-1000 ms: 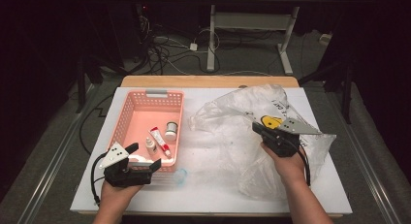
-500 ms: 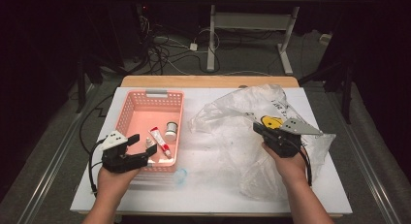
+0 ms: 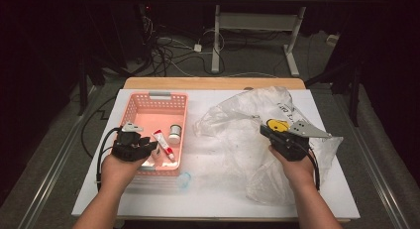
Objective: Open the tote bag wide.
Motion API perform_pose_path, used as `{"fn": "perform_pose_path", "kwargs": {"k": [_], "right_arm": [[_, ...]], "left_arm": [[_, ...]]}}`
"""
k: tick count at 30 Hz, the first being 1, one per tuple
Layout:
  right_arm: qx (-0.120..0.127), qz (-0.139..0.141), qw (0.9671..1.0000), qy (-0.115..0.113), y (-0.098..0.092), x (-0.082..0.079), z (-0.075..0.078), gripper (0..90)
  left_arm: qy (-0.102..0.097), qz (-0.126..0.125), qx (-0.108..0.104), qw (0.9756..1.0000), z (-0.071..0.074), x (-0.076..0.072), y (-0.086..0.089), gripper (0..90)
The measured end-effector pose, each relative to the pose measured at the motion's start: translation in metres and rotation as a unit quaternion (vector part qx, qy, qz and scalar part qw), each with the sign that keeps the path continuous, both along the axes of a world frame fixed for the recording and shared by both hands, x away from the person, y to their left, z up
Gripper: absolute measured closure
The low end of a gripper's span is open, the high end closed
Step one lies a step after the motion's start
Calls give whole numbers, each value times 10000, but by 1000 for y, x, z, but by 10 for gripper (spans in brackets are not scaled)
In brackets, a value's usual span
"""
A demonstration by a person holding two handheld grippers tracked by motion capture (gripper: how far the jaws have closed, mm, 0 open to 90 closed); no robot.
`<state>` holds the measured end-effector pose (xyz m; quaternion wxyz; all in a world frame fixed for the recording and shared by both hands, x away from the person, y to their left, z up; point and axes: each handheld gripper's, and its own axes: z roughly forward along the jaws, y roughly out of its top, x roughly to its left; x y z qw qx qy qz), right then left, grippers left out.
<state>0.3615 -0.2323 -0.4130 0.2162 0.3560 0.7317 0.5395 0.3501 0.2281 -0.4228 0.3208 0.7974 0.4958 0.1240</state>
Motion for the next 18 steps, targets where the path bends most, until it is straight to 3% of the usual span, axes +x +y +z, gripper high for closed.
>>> {"fn": "perform_pose_path", "kwargs": {"k": [5, 11, 15, 16, 18], "right_arm": [[0, -21, 10000, 28, 1, -1, -1, 900], [-13, -13, 10000, 33, 1, -1, -1, 900], [-19, -12, 10000, 31, 1, -1, -2, 900], [-29, 1, 10000, 24, 1, -1, -2, 900], [-37, -11, 10000, 33, 2, -1, -2, 900]], "left_arm": [[8, -38, 102, 9999, 0, 2, -2, 707], [-21, -27, 136, 9999, 0, 2, -2, 715], [-110, -34, 34, 9999, 3, -2, 0, 725], [-236, -19, 39, 9997, 5, -5, 1, 839], [-252, -83, 25, 9996, 7, -7, 1, 857]]}}
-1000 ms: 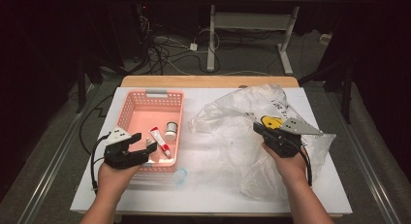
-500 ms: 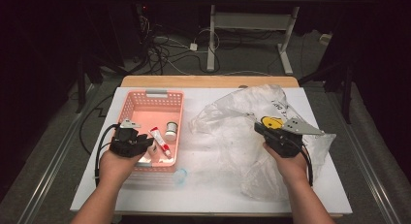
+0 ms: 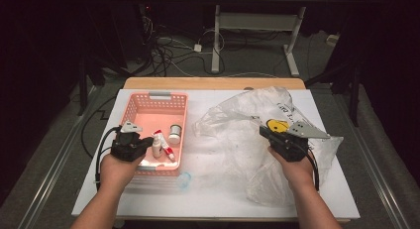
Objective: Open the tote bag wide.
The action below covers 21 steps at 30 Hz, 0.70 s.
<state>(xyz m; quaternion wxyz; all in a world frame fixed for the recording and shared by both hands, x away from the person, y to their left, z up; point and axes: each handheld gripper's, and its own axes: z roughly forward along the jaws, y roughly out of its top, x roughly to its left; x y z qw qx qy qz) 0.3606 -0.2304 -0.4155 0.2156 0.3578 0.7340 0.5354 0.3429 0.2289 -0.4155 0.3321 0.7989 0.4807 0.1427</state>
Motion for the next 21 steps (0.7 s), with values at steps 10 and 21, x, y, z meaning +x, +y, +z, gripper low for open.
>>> {"fn": "perform_pose_path", "kwargs": {"k": [10, 21], "right_arm": [[-16, 1, 10000, 22, 0, 0, -1, 900], [1, 0, 10000, 21, -1, 0, -1, 900]], "left_arm": [[342, 134, 64, 9993, 2, 24, 0, 627], [1343, 693, 381, 9878, -10, 80, 10, 401]]}}
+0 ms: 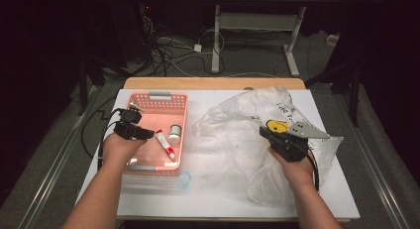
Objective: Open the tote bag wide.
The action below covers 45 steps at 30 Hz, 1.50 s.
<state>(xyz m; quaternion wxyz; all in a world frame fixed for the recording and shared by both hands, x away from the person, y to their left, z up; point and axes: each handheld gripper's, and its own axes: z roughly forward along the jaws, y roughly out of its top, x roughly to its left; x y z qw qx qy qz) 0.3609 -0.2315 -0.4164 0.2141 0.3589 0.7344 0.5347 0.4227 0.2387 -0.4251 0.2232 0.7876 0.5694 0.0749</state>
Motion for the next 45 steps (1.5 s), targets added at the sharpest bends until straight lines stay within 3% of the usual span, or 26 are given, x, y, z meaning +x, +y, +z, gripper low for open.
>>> {"fn": "perform_pose_path", "kwargs": {"k": [2, 8, 9, 10, 13, 14, 15, 16, 17, 18, 19, 20, 21, 23, 24, 27, 33, 34, 38, 45], "right_arm": [[2, -8, 10000, 11, 0, 0, 0, 900], [-9, 21, 10000, -5, 0, 0, 0, 900], [-9, 21, 10000, -5, 0, 0, 0, 900], [5, 3, 10000, -3, 0, -1, 1, 900], [-5, -8, 10000, -7, -1, -1, 1, 900], [-1, -11, 10000, 2, -1, -1, 1, 900], [-1, -11, 10000, 2, -1, -1, 1, 900], [-8, -8, 10000, 1, -1, -1, 0, 900], [-1, -10, 10000, 6, -1, -1, 0, 900], [-2, -6, 10000, 4, 0, 0, 0, 900], [-2, -6, 10000, 4, 0, 0, 0, 900], [-4, -8, 10000, 7, 0, 0, 0, 900], [-4, -7, 10000, 6, 0, 0, 0, 900], [1, -20, 10000, 13, 0, 0, 0, 900], [-1, -15, 10000, 10, -1, 0, 0, 900], [-1, -14, 10000, 17, -1, 0, 0, 900], [-1, -1, 10000, 10, -1, 0, -1, 900], [5, -7, 10000, 22, -1, 0, -1, 900], [3, 1, 10000, 11, -1, -1, 0, 900], [7, 13, 10000, 12, -1, 0, -1, 900]], "left_arm": [[42, -29, -132, 9999, -1, 1, -3, 401], [76, -284, -194, 9994, -6, 2, -19, 450], [76, -284, -194, 9994, -6, 2, -19, 478], [42, -456, -186, 9988, -7, 0, -25, 550], [-27, -594, -152, 9981, -7, -2, -30, 731], [-10, -808, -249, 9964, -6, -4, -34, 799], [-10, -808, -249, 9964, -6, -4, -34, 852], [29, -1015, -273, 9945, -5, -5, -38, 877], [29, -1015, -273, 9945, -5, -5, -38, 878], [69, -1228, -293, 9920, -4, -5, -43, 878], [69, -1228, -293, 9920, -4, -5, -43, 879], [58, -1425, -348, 9892, -4, -6, -48, 879], [81, -1507, -348, 9879, -4, -6, -52, 879], [96, -1577, -317, 9869, -4, -7, -55, 880], [184, -1707, -210, 9849, -5, -6, -61, 880], [354, -1817, -96, 9827, -8, -4, -69, 879], [557, -1887, 214, 9802, -16, -1, -80, 879], [675, -1941, 536, 9772, -21, 1, -83, 879], [830, -1962, 752, 9742, -25, 2, -80, 879], [936, -1790, 900, 9752, -23, 4, -63, 878]]}}
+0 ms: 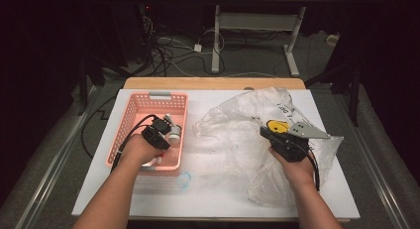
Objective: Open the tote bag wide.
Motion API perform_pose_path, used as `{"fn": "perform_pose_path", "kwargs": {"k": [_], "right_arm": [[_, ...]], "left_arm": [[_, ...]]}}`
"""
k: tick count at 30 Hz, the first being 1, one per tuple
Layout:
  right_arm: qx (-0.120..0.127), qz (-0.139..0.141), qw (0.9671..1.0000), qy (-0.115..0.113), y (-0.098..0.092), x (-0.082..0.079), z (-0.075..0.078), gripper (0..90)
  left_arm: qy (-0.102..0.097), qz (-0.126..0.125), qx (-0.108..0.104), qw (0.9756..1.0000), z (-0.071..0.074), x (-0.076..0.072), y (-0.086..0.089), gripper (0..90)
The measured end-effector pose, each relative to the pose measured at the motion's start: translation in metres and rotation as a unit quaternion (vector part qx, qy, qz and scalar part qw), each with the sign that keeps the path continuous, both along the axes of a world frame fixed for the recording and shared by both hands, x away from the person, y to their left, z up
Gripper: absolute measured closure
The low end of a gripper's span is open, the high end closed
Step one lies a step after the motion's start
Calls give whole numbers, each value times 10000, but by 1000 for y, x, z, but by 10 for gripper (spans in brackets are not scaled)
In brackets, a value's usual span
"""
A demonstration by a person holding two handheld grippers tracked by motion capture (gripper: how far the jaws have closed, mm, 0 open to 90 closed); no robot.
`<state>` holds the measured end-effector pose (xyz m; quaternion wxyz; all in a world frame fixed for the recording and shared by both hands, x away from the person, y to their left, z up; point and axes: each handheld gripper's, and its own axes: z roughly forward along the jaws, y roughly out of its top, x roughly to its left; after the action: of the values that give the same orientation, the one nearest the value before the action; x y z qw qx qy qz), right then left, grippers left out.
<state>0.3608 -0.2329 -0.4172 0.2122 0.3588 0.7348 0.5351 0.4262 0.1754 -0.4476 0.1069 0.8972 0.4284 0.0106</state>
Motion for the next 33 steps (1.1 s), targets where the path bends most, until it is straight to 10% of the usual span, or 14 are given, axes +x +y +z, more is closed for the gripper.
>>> {"fn": "perform_pose_path", "kwargs": {"k": [6, 15, 22, 33], "right_arm": [[6, -5, 10000, 2, 0, 0, 0, 900], [19, -27, 10000, 8, -1, 0, 0, 900], [8, -23, 10000, 8, -1, 0, 0, 900], [19, -42, 10000, 13, -2, -1, 1, 900]], "left_arm": [[3, 246, 60, 9997, -2, 1, 17, 878], [-491, 681, -247, 9962, 15, 1, 37, 806], [-363, 821, -379, 9952, 13, 3, 43, 438], [124, 805, -101, 9966, -3, 7, 38, 435]]}}
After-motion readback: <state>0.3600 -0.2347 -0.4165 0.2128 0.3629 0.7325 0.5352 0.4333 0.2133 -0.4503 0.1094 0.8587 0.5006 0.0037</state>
